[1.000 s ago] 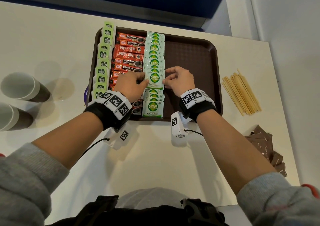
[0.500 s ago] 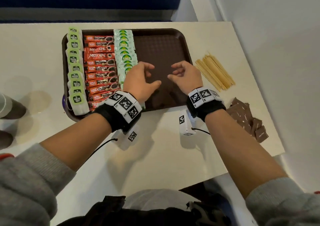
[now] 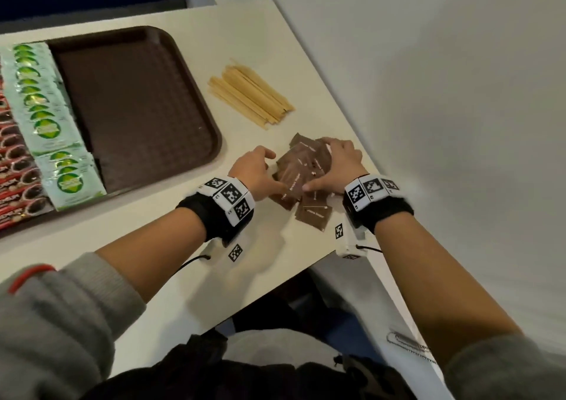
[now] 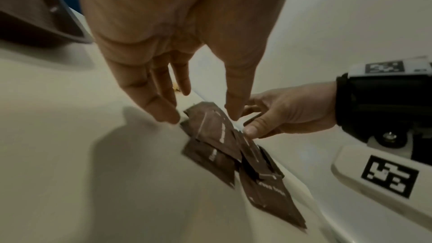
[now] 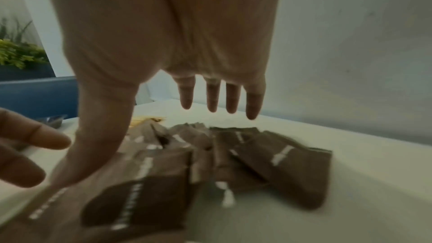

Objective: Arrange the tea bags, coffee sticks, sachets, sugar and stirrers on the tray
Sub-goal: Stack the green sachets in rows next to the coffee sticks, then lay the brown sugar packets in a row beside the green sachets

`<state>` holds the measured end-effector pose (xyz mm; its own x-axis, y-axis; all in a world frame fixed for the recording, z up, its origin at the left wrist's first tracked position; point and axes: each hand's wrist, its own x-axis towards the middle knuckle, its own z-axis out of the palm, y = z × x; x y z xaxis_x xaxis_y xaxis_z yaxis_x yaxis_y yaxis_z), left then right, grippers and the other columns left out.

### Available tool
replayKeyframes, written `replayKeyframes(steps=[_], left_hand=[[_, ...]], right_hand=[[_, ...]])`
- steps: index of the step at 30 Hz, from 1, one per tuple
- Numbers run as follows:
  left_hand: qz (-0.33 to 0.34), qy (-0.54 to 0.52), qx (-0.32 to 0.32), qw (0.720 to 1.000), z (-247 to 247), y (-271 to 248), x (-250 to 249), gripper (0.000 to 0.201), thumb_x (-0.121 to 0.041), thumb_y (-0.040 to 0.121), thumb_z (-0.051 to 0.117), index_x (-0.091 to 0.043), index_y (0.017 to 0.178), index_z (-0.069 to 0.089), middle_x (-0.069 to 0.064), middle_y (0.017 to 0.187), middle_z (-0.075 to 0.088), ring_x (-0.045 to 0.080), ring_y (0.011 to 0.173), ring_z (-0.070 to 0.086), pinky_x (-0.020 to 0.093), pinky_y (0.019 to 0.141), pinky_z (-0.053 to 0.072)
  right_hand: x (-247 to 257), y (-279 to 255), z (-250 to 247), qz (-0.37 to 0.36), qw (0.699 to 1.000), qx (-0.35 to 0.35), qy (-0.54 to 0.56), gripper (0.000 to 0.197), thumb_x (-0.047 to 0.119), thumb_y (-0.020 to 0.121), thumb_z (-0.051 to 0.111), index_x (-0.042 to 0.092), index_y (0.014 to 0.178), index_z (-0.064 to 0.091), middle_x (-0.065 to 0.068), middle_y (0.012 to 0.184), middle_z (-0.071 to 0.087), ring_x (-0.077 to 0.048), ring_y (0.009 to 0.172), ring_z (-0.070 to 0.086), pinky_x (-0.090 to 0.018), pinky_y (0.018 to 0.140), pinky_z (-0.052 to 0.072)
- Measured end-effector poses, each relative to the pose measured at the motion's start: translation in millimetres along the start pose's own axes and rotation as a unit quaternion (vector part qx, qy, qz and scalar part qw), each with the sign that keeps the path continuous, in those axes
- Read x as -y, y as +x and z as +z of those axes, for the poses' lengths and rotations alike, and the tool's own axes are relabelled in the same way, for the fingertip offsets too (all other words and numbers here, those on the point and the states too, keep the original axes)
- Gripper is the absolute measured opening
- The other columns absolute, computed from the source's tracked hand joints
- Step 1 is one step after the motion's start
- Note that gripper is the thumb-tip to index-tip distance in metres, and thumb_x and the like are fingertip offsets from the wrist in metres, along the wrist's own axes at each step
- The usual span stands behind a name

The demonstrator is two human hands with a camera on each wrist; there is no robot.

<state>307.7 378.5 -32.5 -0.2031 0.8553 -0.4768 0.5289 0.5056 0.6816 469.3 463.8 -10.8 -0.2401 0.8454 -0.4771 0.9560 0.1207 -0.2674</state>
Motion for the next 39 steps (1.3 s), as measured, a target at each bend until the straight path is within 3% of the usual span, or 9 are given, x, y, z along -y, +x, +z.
replayKeyframes(steps=[3,6,16,19,23,25,29,33,39], left_hand=[[-0.003,0.047,-0.011,0.999,20,10,-13,0.084,-0.038,0.069,0.082,-0.017,0.139,0.038,0.008,0.134,0.046,0.025,0.120,0.050,0.034,0.093,0.043],[-0.007,0.048,-0.027,0.998,26,16,-22,0.084,-0.038,0.071,0.081,-0.016,0.140,0.038,0.008,0.134,0.045,0.026,0.121,0.049,0.036,0.098,0.043],[-0.042,0.046,-0.003,0.998,27,25,-19,0.050,-0.040,0.090,0.060,-0.007,0.124,0.044,0.013,0.119,0.059,0.028,0.107,0.056,0.031,0.078,0.040],[-0.036,0.055,0.005,0.998,25,25,-18,0.044,-0.041,0.095,0.051,-0.005,0.120,0.046,0.014,0.116,0.059,0.027,0.101,0.056,0.031,0.076,0.038],[-0.031,0.017,-0.002,0.999,17,24,-14,0.042,-0.040,0.096,0.051,-0.007,0.121,0.045,0.009,0.111,0.057,0.022,0.095,0.054,0.031,0.077,0.040],[-0.029,-0.011,0.002,1.000,12,22,-10,0.043,-0.039,0.095,0.052,-0.007,0.123,0.044,0.008,0.111,0.058,0.024,0.100,0.056,0.034,0.083,0.045],[-0.023,-0.131,-0.001,0.991,5,22,1,0.041,-0.034,0.095,0.053,-0.012,0.127,0.040,0.007,0.116,0.058,0.025,0.105,0.058,0.042,0.092,0.050],[-0.026,-0.279,-0.010,0.960,-4,14,5,0.037,-0.030,0.095,0.054,-0.020,0.127,0.039,0.014,0.120,0.058,0.034,0.102,0.064,0.058,0.077,0.055],[-0.008,-0.285,-0.057,0.957,-18,9,15,0.053,-0.045,0.083,0.060,-0.017,0.126,0.048,0.010,0.116,0.063,0.029,0.106,0.062,0.052,0.092,0.051]], right_hand=[[-20,7,3,-0.003,0.999,0.043,-0.030,0.110,0.039,0.058,0.087,0.029,0.145,0.022,-0.009,0.143,0.025,-0.032,0.133,0.024,-0.049,0.108,0.034],[-26,11,12,-0.020,0.999,0.019,-0.024,0.107,0.044,0.056,0.087,0.031,0.143,0.026,-0.007,0.139,0.029,-0.029,0.130,0.028,-0.050,0.103,0.038],[-17,20,22,-0.088,0.994,0.015,0.070,0.087,0.029,0.066,0.084,0.017,0.138,0.036,-0.010,0.129,0.043,-0.027,0.123,0.043,-0.041,0.105,0.038],[-13,23,23,-0.100,0.993,0.001,0.063,0.069,0.031,0.069,0.081,0.014,0.124,0.044,-0.007,0.123,0.051,-0.025,0.117,0.046,-0.042,0.099,0.041],[-7,23,17,-0.142,0.982,0.010,0.124,0.047,0.020,0.079,0.074,0.012,0.116,0.046,-0.008,0.115,0.053,-0.016,0.094,0.049,-0.025,0.081,0.039],[0,22,13,-0.159,0.978,0.027,0.130,0.043,0.016,0.082,0.070,0.012,0.117,0.045,-0.008,0.112,0.056,-0.016,0.088,0.050,-0.025,0.076,0.039],[18,19,11,-0.172,0.961,0.041,0.210,0.048,0.003,0.083,0.065,0.014,0.123,0.039,0.000,0.107,0.056,-0.013,0.084,0.058,-0.027,0.080,0.048],[35,19,10,-0.183,0.949,0.052,0.253,0.056,0.002,0.085,0.063,0.017,0.133,0.037,0.002,0.105,0.056,-0.012,0.086,0.061,-0.023,0.080,0.049],[55,23,10,-0.199,0.956,0.054,0.209,0.046,0.010,0.085,0.065,0.011,0.128,0.050,-0.008,0.112,0.062,-0.020,0.101,0.059,-0.035,0.097,0.047]])
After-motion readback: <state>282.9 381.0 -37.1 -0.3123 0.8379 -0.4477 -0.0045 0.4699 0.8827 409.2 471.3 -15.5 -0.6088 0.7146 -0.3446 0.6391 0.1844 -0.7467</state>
